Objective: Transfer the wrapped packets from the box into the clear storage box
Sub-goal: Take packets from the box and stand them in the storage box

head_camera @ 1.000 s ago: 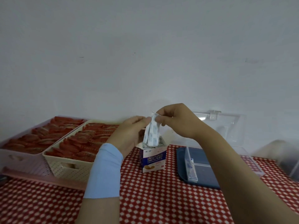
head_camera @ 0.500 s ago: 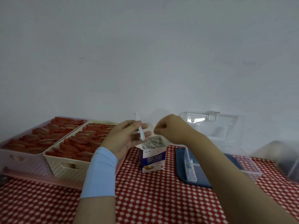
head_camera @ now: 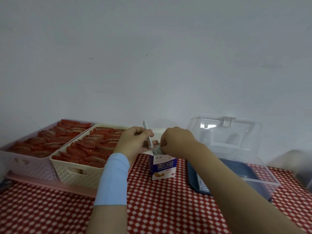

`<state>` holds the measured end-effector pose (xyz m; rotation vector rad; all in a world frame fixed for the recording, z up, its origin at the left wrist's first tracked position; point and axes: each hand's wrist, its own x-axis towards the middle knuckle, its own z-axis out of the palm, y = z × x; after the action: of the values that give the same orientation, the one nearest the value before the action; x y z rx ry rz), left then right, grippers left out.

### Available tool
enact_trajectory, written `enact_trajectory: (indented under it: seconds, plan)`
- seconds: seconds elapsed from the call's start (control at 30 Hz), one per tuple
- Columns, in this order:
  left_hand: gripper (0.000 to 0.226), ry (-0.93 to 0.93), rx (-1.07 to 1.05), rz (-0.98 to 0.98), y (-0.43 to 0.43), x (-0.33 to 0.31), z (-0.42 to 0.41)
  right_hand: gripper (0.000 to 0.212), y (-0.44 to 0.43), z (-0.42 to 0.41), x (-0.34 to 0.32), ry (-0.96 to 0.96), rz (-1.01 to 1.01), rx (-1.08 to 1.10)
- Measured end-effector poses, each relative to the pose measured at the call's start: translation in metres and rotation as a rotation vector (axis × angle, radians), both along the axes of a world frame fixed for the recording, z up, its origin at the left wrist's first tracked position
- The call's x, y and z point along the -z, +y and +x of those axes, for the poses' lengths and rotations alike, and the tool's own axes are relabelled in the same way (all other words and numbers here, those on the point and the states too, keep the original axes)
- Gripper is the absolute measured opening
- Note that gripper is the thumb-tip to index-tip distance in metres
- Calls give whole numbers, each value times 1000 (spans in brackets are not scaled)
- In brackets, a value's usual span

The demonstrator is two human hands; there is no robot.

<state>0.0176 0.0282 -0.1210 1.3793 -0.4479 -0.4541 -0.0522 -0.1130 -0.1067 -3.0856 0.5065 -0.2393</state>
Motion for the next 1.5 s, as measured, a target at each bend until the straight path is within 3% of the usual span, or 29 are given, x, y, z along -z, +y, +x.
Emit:
enact_trajectory:
  seconds: [0.37,0.47,0.53,0.63,0.77,0.9,1.0,1.13,1.3,1.43,1.5]
  plan:
    - [17,-49,-83,60,-5,7,6,20,-5,-8,-2,-147,-36,-36]
    - [14,-45,-106,28,-6,6,5,17,-10,-12,-2,-254,135,-63]
    - [15,-55,-120,6,-6,5,5,17,-9,-11,-2,-233,293,-94]
    - [11,-87,-106,-24,-5,3,2,14,-11,-12,-4,-209,361,-93]
    - [10,-127,-77,-84,-4,-3,-3,10,-21,-35,-25,-456,480,-76]
    - [11,-50,118,-95,-7,-7,-9,11,-27,-70,-44,-493,648,-150]
    - [24,11,412,-55,-14,-7,-26,14,-27,-87,-41,-515,672,-203]
    - [36,144,617,-136,-27,-6,-47,14,-33,-97,-27,-576,637,-209]
    - [36,211,653,-162,-45,3,-58,15,-38,-106,-10,-647,757,-178]
    - [37,210,635,-157,-50,5,-61,35,-42,-106,2,-700,683,-123]
    - [40,197,573,-157,-52,6,-58,22,-42,-107,4,-707,681,-131]
